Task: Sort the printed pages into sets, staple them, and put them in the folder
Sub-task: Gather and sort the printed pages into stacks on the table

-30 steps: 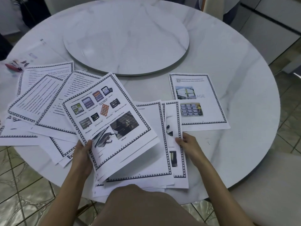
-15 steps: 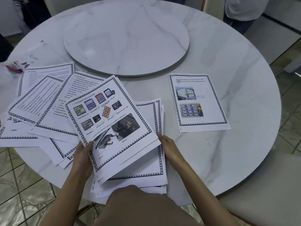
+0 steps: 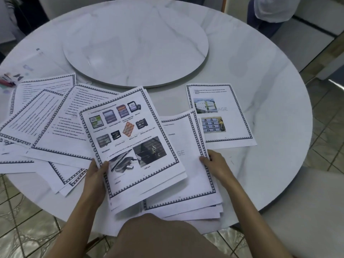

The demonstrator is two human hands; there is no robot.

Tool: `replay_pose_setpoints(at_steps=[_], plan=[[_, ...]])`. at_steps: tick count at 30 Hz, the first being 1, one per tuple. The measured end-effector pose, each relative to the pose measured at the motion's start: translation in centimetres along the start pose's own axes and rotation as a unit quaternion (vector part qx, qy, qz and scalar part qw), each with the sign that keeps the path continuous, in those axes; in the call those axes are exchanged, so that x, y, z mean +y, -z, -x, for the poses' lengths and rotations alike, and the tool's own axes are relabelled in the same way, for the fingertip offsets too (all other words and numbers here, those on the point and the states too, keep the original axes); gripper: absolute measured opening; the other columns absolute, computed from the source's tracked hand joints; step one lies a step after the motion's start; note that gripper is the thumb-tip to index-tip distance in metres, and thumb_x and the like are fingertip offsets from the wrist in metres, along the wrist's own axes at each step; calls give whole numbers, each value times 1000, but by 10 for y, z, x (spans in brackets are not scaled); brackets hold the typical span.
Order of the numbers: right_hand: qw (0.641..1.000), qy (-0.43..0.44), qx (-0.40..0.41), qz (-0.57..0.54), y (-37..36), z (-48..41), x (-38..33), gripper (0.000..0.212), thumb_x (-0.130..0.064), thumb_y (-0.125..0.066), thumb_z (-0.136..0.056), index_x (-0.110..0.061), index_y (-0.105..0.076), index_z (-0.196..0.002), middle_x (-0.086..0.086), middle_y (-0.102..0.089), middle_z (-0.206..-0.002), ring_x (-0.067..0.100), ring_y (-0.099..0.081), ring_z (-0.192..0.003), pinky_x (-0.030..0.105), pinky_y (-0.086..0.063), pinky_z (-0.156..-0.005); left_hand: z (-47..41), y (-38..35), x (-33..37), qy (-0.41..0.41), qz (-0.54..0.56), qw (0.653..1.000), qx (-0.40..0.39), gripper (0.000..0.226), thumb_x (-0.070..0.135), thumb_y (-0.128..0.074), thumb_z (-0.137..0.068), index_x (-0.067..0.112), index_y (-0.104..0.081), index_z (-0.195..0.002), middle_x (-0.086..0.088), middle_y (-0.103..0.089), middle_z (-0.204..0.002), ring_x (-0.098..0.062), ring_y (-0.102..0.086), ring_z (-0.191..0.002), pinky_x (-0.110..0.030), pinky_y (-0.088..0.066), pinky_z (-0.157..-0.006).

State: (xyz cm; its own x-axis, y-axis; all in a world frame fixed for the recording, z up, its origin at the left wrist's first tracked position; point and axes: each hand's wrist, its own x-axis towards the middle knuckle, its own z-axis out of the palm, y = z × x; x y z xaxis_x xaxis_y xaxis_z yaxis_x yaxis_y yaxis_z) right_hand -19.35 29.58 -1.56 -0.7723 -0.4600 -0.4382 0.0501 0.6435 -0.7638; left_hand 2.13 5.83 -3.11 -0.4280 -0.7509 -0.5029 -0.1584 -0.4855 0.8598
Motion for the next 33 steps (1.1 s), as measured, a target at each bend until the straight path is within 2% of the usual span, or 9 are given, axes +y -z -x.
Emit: replay_pose_setpoints(at_steps=[2, 4, 6, 10, 13, 16, 19, 24, 33], plan=[[998, 1, 24, 50, 18, -8, 3, 22, -15, -53, -92, -6, -62, -109, 3, -62, -94, 12, -58, -84, 22, -42, -74, 2, -7, 1, -6, -18, 1000, -12, 34, 8, -39, -96, 10, -45, -130, -9, -60, -118, -21, -62, -93, -33, -57, -78], [995, -2, 71, 71, 38, -19, 7, 19, -13, -56, -89, -4, -64, -104, 8, -66, -89, 9, -60, -72, 18, -44, -62, 5, -17, 3, -15, -34, 999, -24, 31, 8, -39, -96, 12, -47, -126, -6, -62, -110, -20, -62, -90, -38, -54, -83], [988, 4, 131, 84, 58, -29, 11, 20, -11, -58, -87, -1, -65, -103, 16, -69, -95, 18, -61, -78, 15, -41, -62, 7, -25, 3, -24, -52, 998, -31, 28, 8, -39, -96, 13, -49, -122, -5, -63, -105, -21, -63, -88, -40, -49, -84], [970, 5, 208, 128, 93, -51, 17, 24, -8, -58, -86, 4, -63, -106, 23, -64, -111, 32, -59, -105, 21, -34, -82, 8, -32, -2, -28, -81, 996, -31, 33, 7, -40, -96, 8, -46, -129, -12, -60, -116, -27, -62, -91, -42, -47, -87], [963, -28, 232, 132, 105, -66, 26, 32, -9, -58, -86, 5, -57, -114, 28, -51, -123, 37, -47, -117, 28, -33, -93, 11, -35, -4, -25, -83, 996, -36, 32, 7, -41, -96, 13, -47, -126, -10, -59, -115, -21, -62, -89, -38, -47, -85], [953, -65, 250, 159, 106, -75, 30, 45, -14, -60, -86, 5, -47, -124, 28, -37, -132, 39, -32, -125, 34, -29, -99, 12, -38, -6, -25, -90, 995, -35, 26, 8, -41, -96, 17, -49, -118, -8, -60, -112, -17, -62, -86, -36, -46, -82], [943, -99, 262, 179, 103, -79, 28, 58, -20, -63, -84, 7, -39, -130, 27, -32, -135, 42, -29, -126, 44, -33, -100, 12, -39, -6, -18, -96, 995, -28, 22, 9, -40, -96, 17, -49, -115, -8, -60, -111, -18, -62, -85, -38, -46, -83], [937, -93, 264, 207, 99, -81, 30, 56, -20, -64, -83, 5, -42, -128, 26, -33, -133, 41, -29, -124, 45, -34, -98, 12, -41, -6, -14, -98, 995, -21, 20, 10, -40, -96, 17, -47, -114, -7, -60, -107, -18, -62, -82, -33, -47, -75], [958, -74, 203, 190, 80, -58, 36, 63, -17, -66, -81, -1, -37, -135, 22, -30, -137, 38, -29, -127, 43, -31, -102, 8, -39, -9, -7, -107, 994, -20, 30, 8, -40, -96, 8, -46, -125, -10, -59, -113, -18, -61, -83, -37, -46, -80]])
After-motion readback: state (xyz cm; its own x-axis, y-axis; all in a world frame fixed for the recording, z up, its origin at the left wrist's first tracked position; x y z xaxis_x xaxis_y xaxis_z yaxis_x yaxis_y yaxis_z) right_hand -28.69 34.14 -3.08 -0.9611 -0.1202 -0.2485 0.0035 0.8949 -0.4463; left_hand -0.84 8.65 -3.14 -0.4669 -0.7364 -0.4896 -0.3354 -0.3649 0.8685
